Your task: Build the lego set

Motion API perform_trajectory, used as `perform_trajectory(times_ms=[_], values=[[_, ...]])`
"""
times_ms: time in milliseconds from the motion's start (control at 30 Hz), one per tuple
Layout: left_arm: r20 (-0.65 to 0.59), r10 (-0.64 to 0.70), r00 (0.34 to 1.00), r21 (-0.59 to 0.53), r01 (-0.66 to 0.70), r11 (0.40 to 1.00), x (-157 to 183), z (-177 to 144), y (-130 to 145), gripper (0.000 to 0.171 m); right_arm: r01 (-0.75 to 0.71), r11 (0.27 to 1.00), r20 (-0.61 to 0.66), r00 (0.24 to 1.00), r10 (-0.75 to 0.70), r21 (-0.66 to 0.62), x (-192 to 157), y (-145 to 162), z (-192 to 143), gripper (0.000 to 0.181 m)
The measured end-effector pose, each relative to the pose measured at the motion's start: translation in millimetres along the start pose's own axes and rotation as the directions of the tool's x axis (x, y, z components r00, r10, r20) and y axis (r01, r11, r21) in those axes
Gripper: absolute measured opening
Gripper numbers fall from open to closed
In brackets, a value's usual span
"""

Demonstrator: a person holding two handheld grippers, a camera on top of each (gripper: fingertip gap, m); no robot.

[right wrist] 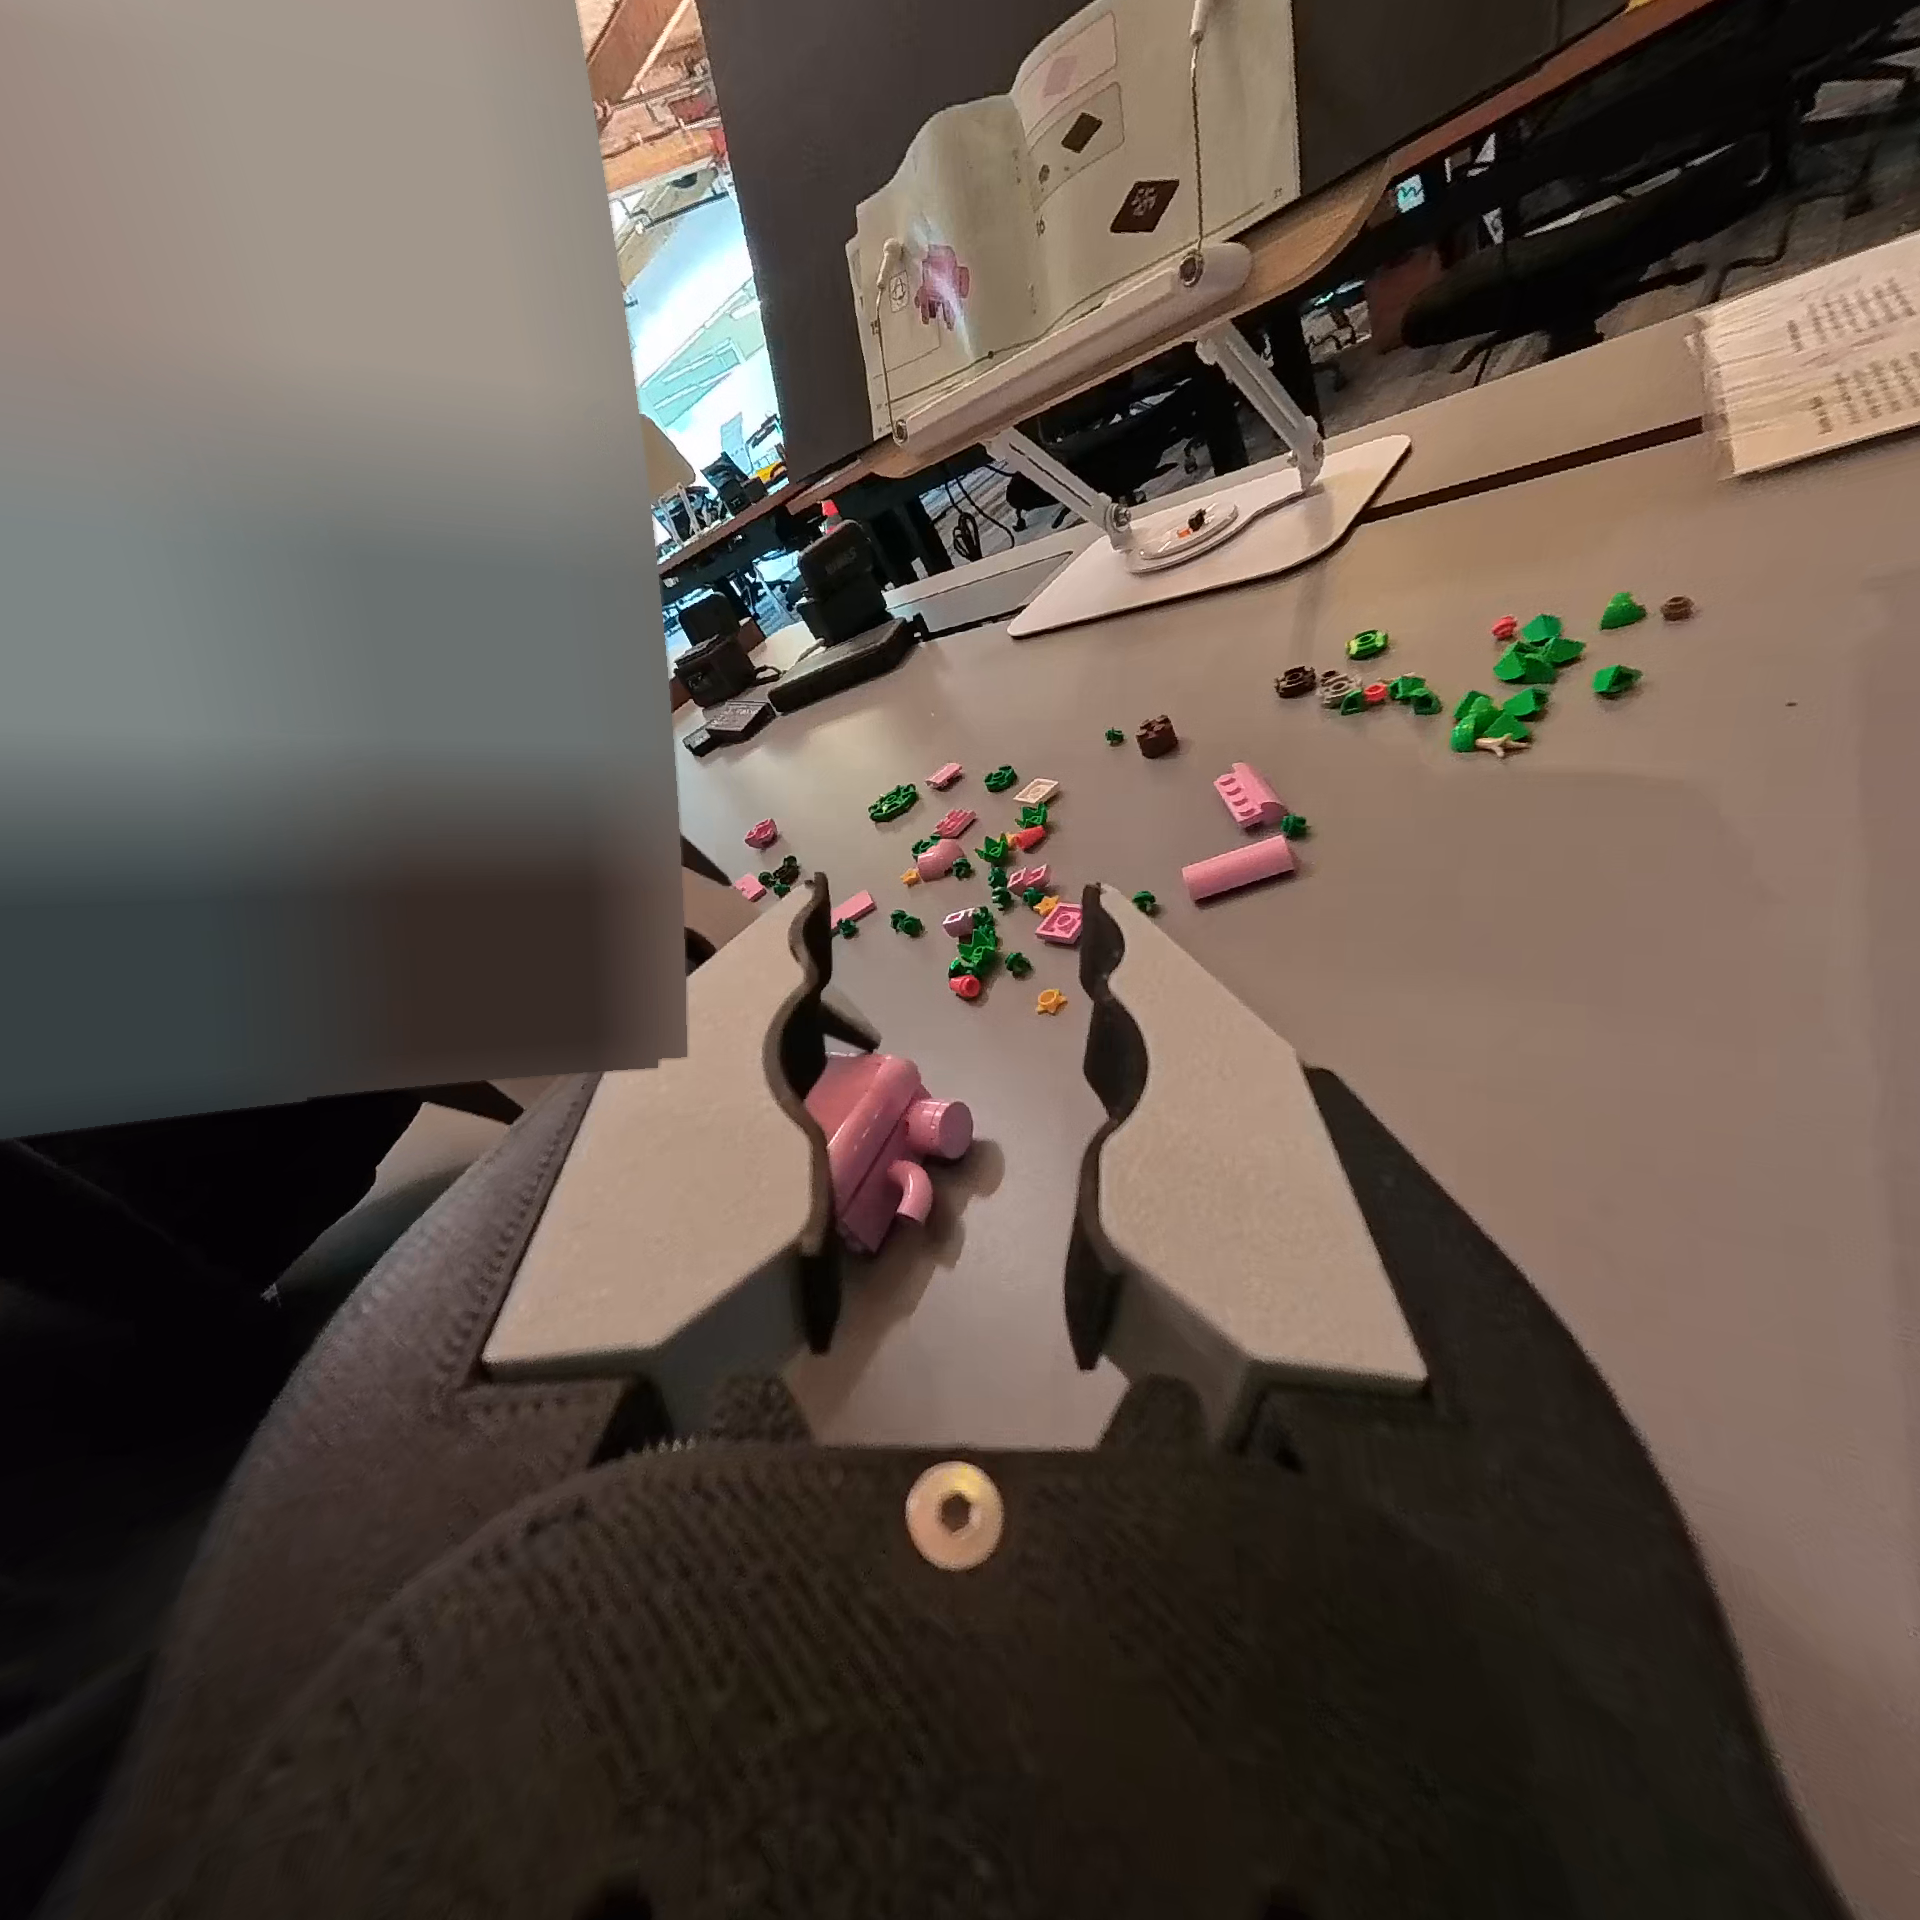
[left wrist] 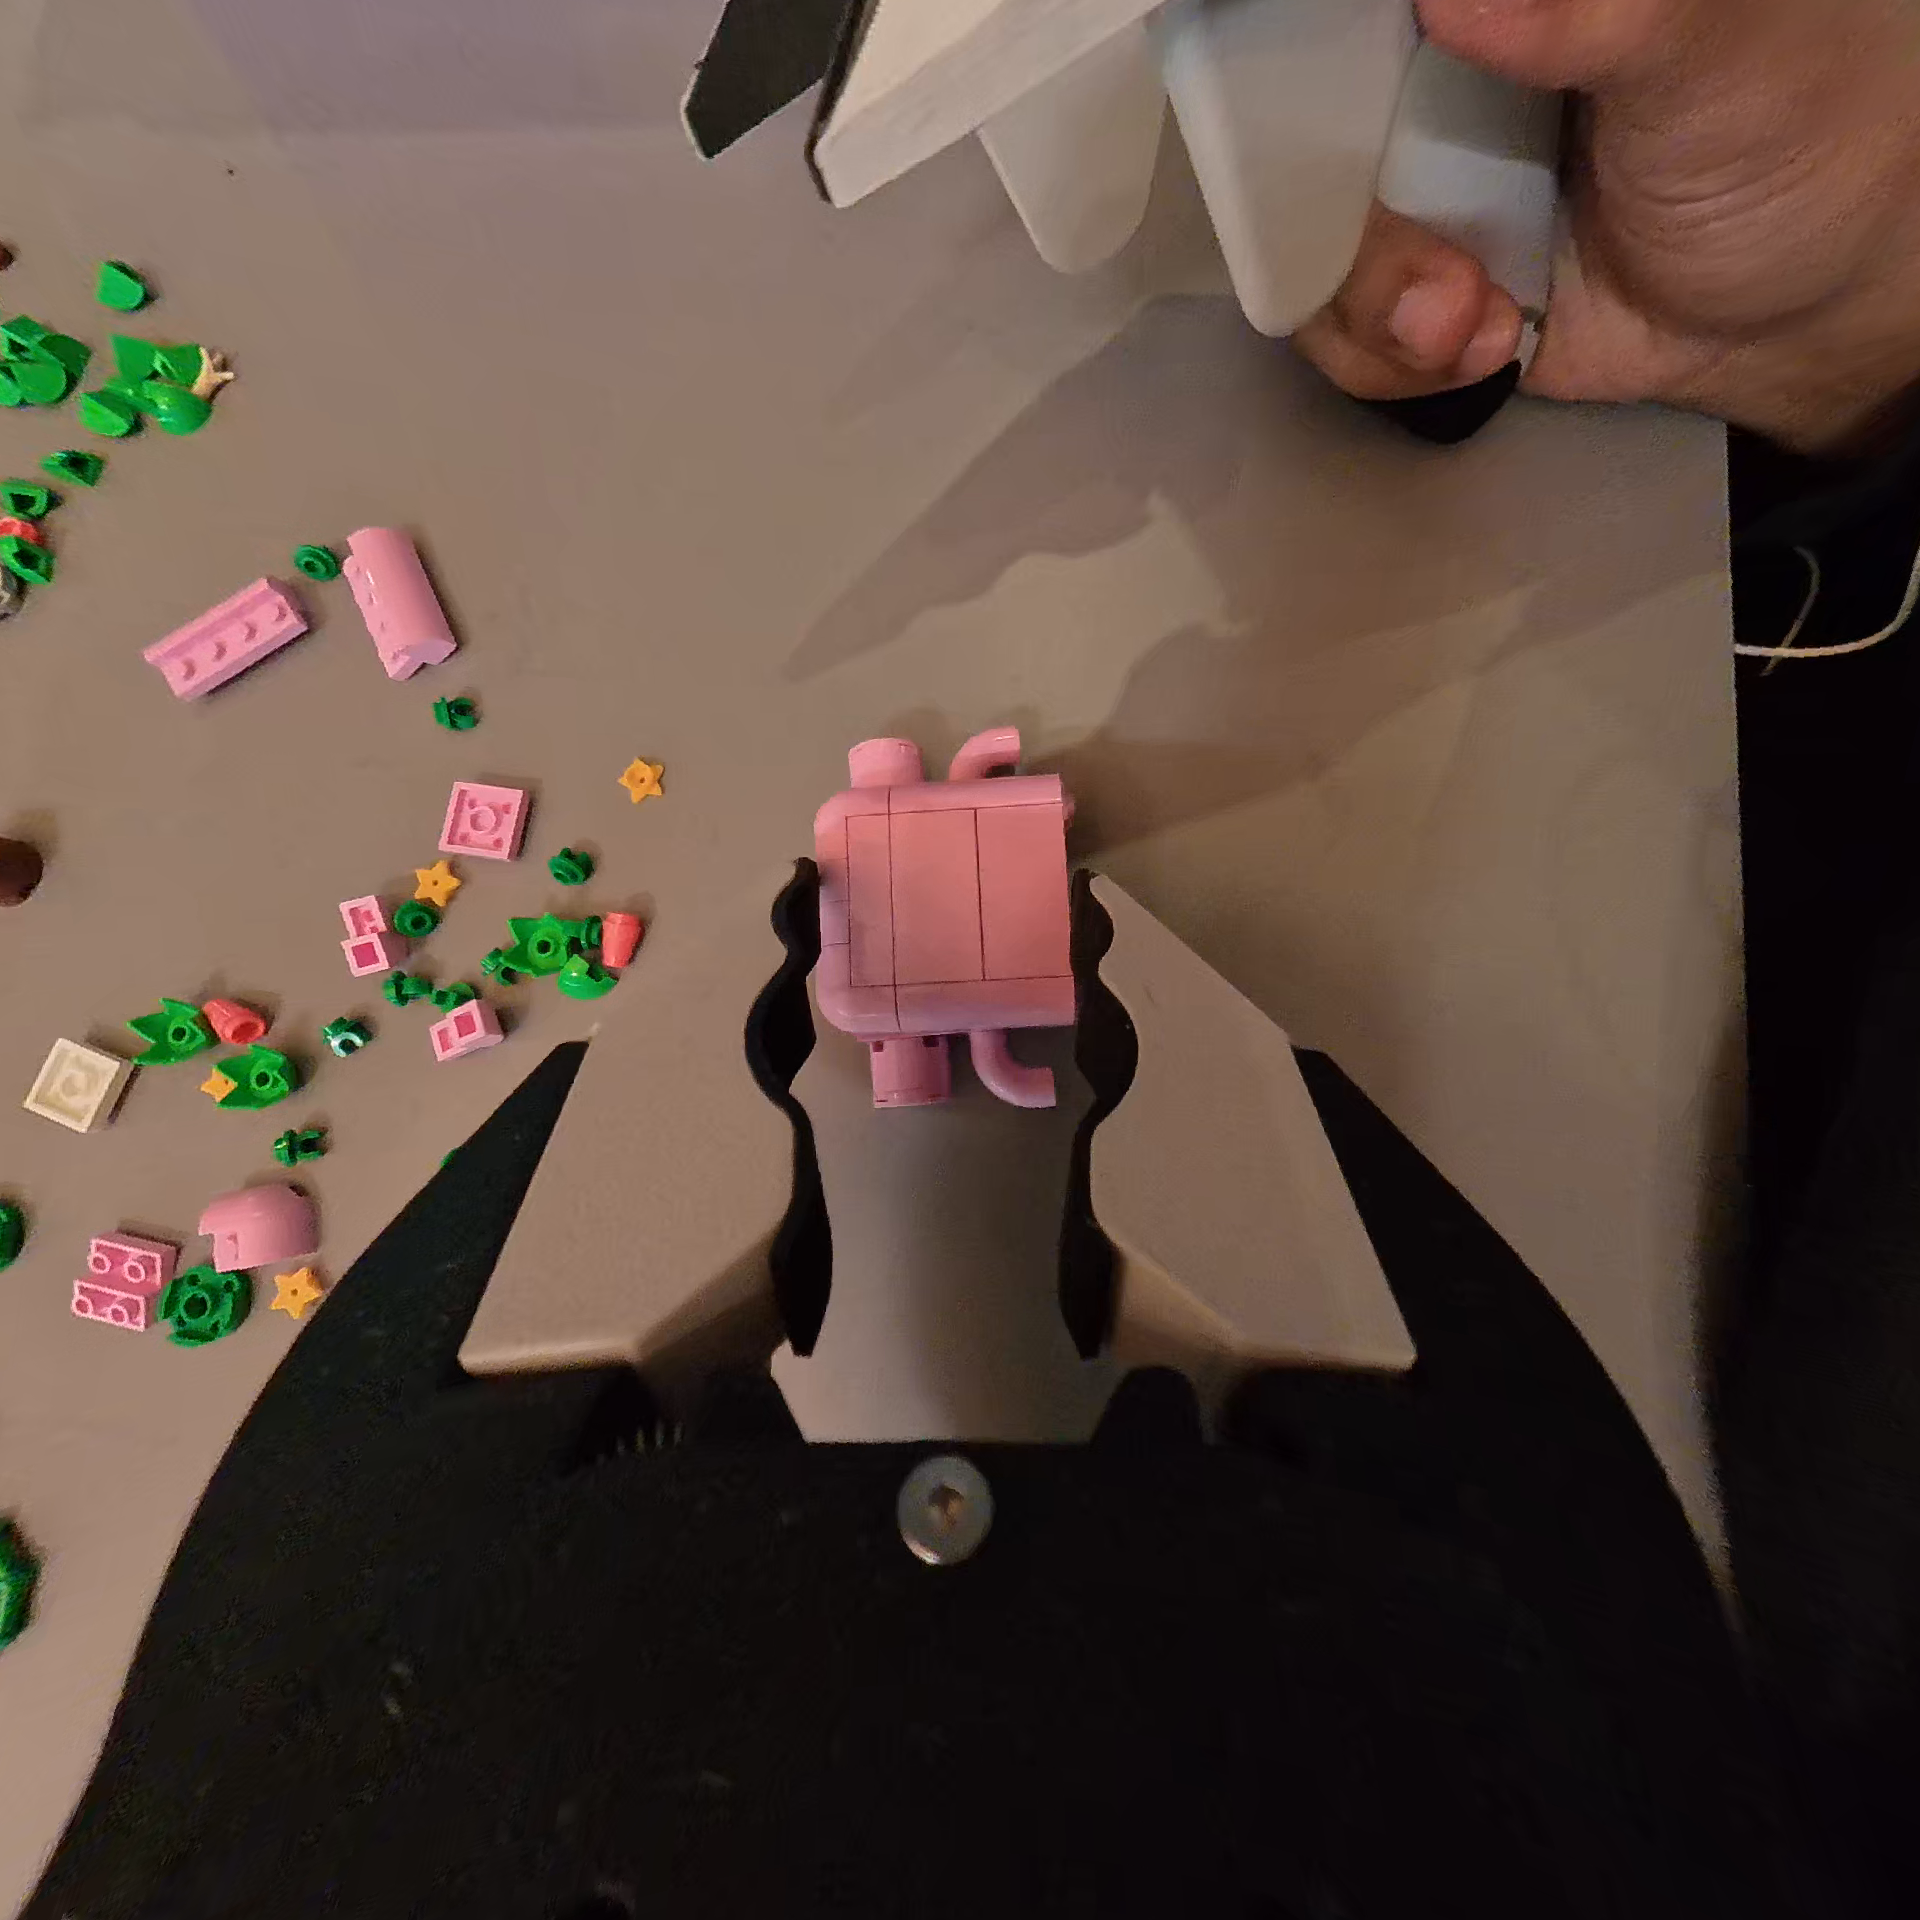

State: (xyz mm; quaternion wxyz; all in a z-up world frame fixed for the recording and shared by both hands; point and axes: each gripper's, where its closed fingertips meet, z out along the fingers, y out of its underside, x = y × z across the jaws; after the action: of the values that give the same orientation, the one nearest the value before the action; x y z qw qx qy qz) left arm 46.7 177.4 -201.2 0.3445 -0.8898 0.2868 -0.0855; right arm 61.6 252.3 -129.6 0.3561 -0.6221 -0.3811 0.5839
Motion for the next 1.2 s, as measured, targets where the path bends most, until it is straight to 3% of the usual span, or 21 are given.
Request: perform_trajectory(times_ms=[633,867,1067,1200], values=[[-0.006,-0.019,1.0,0.003,0.019,1.0,2,-6,-2,0.053,-0.013,1.0,0.011,1.0,0.013,0.002,-1,0,0,0.047],[-0.019,-0.112,0.994,0.121,0.114,0.986,-9,-25,-4,0.057,0.04,0.999,0.004,0.999,-0.04,-0.012,-6,2,2,0.049],[0.026,-0.242,0.97,0.25,0.228,0.941,-29,-57,7,0.057,0.133,0.985,-0.014,0.991,-0.136,-0.108,-9,16,16,0.051],[0.101,-0.316,0.943,0.318,0.27,0.909,-43,-78,31,0.056,0.214,0.953,-0.026,0.974,-0.225,-0.216,-12,31,19,0.033]])
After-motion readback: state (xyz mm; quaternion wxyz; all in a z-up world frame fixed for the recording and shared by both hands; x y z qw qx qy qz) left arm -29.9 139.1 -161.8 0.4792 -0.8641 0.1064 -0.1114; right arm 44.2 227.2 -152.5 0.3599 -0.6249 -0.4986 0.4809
